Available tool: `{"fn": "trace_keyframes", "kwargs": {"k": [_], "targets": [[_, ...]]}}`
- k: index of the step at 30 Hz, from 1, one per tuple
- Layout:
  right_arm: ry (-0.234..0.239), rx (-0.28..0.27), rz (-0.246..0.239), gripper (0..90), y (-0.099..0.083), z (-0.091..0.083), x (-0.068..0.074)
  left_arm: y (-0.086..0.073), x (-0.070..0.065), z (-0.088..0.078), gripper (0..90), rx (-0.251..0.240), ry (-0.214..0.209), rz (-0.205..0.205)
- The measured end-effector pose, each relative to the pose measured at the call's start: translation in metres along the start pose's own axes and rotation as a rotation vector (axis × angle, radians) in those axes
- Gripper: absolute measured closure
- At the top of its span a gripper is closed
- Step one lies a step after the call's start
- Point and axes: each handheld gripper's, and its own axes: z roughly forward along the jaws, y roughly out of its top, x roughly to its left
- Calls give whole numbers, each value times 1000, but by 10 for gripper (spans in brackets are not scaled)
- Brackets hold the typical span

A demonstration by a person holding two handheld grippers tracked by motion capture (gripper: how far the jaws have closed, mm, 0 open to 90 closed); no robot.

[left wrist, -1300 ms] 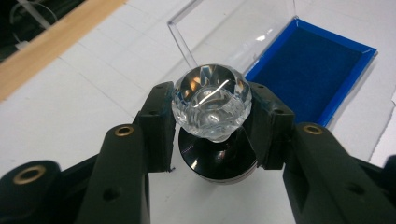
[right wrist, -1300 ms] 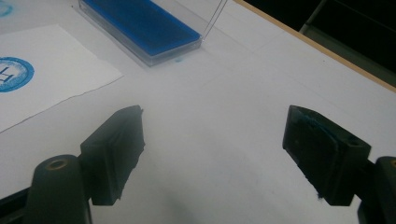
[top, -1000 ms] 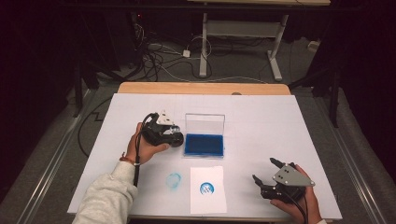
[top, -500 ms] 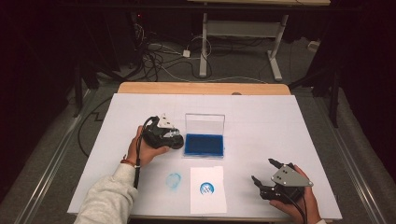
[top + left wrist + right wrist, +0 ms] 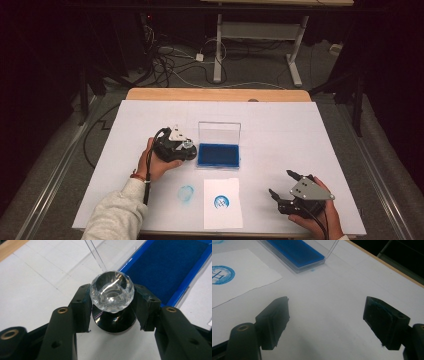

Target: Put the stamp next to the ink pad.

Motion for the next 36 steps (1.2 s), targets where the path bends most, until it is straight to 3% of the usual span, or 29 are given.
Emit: {"fn": "trace_keyframes", "kwargs": {"k": [16, 21, 26, 36], "targets": [[13, -4, -17, 212, 1, 0, 2, 4, -3, -18, 431, -110, 51, 23], [12, -6, -13, 212, 0, 0, 1, 5, -5, -19, 370, -124, 61, 24], [12, -8, -14, 212, 1, 0, 2, 6, -7, -22, 274, -175, 73, -7], [22, -14, 6, 216, 3, -1, 3, 8, -13, -27, 172, -202, 75, 4]]}}
